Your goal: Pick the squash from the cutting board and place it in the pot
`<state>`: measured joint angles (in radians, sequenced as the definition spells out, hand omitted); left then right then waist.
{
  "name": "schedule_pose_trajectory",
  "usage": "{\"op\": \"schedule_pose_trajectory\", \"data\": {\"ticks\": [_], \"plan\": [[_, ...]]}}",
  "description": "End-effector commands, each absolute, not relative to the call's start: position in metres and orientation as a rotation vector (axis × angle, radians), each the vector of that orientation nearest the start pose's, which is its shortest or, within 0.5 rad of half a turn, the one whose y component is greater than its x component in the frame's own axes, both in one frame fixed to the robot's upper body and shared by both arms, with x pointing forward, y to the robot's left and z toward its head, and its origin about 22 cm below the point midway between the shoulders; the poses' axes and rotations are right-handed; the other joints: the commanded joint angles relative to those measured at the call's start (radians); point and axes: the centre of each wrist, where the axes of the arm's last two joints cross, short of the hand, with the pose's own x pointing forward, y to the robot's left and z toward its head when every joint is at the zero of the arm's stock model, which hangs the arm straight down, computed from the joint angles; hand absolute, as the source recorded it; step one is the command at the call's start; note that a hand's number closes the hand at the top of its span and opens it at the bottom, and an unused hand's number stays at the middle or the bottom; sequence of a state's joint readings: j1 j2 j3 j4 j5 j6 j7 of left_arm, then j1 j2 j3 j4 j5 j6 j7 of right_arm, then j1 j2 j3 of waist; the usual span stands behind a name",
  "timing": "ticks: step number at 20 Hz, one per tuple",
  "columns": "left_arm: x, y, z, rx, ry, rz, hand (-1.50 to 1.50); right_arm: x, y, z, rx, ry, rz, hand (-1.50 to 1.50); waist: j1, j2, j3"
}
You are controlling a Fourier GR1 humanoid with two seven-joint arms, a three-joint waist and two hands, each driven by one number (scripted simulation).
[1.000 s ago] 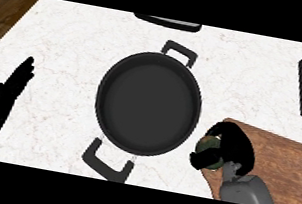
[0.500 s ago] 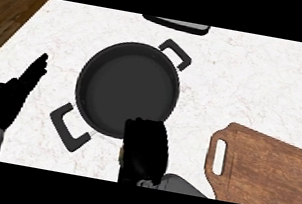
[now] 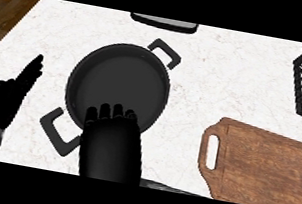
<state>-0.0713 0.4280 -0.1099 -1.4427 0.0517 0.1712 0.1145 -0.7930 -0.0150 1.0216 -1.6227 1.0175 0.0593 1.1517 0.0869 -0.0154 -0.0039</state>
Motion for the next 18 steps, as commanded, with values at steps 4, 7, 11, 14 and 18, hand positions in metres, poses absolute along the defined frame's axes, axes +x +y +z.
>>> {"op": "schedule_pose_trajectory", "data": {"ticks": [4, 7, 11, 14, 18], "plan": [[0.257, 0.314, 0.017, 0.395, -1.382, -0.207, 0.0, 0.187, 0.041, 0.155, -1.064, -1.673, 0.851, 1.5, -0.013, 0.005, 0.001], [0.254, 0.315, 0.015, 0.383, -1.39, -0.199, 0.0, 0.191, 0.043, 0.169, -1.032, -1.708, 0.797, 1.5, -0.017, 0.007, 0.001], [0.255, 0.316, 0.018, 0.39, -1.401, -0.183, 0.0, 0.218, 0.048, 0.199, -1.039, -1.728, 0.724, 1.5, -0.024, 0.013, 0.001], [0.26, 0.321, 0.025, 0.402, -1.41, -0.195, 0.0, 0.223, 0.056, 0.19, -1.048, -1.729, 0.737, 1.5, -0.025, 0.015, 0.001], [0.247, 0.313, 0.025, 0.38, -1.402, -0.182, 0.0, 0.26, 0.057, 0.189, -1.074, -1.701, 0.712, 1.5, -0.023, 0.017, 0.003]]}}
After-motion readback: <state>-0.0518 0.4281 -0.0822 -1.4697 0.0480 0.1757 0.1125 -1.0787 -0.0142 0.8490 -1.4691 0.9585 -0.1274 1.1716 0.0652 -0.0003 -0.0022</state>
